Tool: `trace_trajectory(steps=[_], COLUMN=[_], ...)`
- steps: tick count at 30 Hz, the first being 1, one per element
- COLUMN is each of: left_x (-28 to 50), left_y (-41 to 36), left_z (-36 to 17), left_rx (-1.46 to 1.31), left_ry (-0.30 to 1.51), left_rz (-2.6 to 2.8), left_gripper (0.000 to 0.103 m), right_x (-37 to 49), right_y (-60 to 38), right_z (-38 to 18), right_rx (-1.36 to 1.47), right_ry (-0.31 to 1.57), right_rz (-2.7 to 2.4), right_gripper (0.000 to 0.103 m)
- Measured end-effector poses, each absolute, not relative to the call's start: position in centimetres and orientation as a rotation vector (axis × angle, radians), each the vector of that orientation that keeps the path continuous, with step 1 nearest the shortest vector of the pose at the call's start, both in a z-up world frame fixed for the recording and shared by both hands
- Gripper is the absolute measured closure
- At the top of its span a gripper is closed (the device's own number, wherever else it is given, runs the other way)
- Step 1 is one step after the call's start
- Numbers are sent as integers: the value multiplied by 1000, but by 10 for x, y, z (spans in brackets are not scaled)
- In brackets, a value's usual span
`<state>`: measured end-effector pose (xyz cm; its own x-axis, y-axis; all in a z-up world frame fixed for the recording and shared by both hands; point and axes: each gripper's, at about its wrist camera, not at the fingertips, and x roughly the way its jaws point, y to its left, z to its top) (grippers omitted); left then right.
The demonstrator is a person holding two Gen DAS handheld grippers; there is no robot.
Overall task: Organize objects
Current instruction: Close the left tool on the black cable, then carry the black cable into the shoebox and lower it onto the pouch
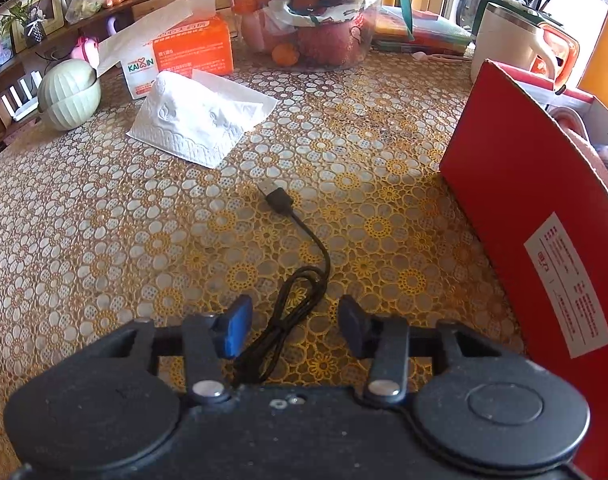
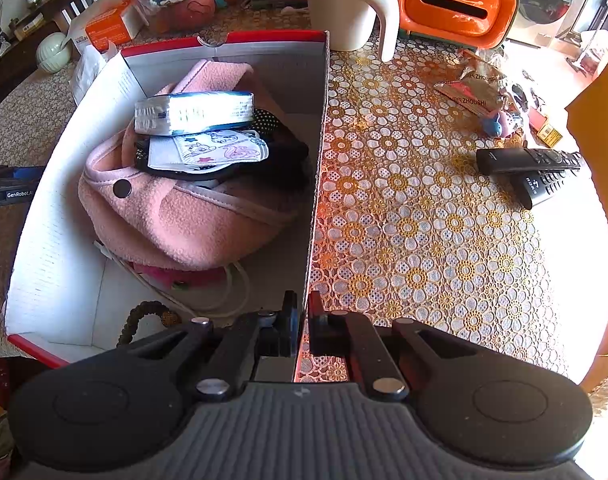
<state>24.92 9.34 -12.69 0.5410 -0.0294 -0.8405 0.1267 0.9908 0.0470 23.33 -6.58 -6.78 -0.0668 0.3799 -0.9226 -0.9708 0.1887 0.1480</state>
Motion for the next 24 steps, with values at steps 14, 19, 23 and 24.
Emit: trace_trajectory(steps=[14,19,23,24], left_x=[234,218,203,200], left_y=[81,73,59,55], left_z=[-103,-78,-54,-48], left_rx=[103,83,84,84], left_ry=[944,907,880,876], left_rz=[-28,-31,-54,-62], left_gripper=[96,97,97,97], right_x=[232,231,231,232], right_y=[-67,-67,-67,-68], right_z=[-66,-67,-68,-68], right_rx=[-708,-703,-697,-693], right_ry=[1088,1079,1081,1082], right_rz=[1281,1282,1283,1284], right_gripper=[98,98,98,98])
